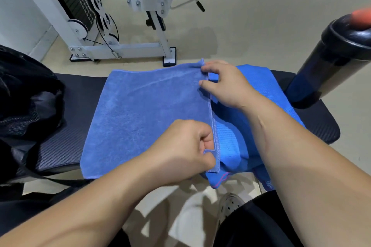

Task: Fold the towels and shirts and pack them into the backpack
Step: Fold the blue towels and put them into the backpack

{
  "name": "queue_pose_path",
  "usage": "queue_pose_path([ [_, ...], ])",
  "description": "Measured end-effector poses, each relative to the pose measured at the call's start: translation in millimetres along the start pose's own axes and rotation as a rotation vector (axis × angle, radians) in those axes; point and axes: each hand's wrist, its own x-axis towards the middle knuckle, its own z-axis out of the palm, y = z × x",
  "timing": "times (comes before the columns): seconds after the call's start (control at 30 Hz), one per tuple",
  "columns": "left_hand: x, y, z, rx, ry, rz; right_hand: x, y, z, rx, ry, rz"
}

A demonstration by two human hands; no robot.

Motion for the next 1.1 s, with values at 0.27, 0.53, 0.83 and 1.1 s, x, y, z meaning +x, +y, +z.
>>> queue_pose_path([
  [0.27, 2, -17, 26, 0.045, -0.175, -0.037, -12, 1, 7, -0.436, -0.198, 0.131],
  [0.53, 14, -69, -28, 0.245, 0.56, -0.029, -29, -38, 40, -0.471, -0.094, -0.093],
  [0.83, 15, -146, -45, 0.606, 0.212, -0.374, -14, -21, 74, -0.545, -0.291, -0.029],
  [1.1, 15, -142, -65, 0.636, 0.173, -0.39, 13, -1, 59, -0.54, -0.244, 0.077],
])
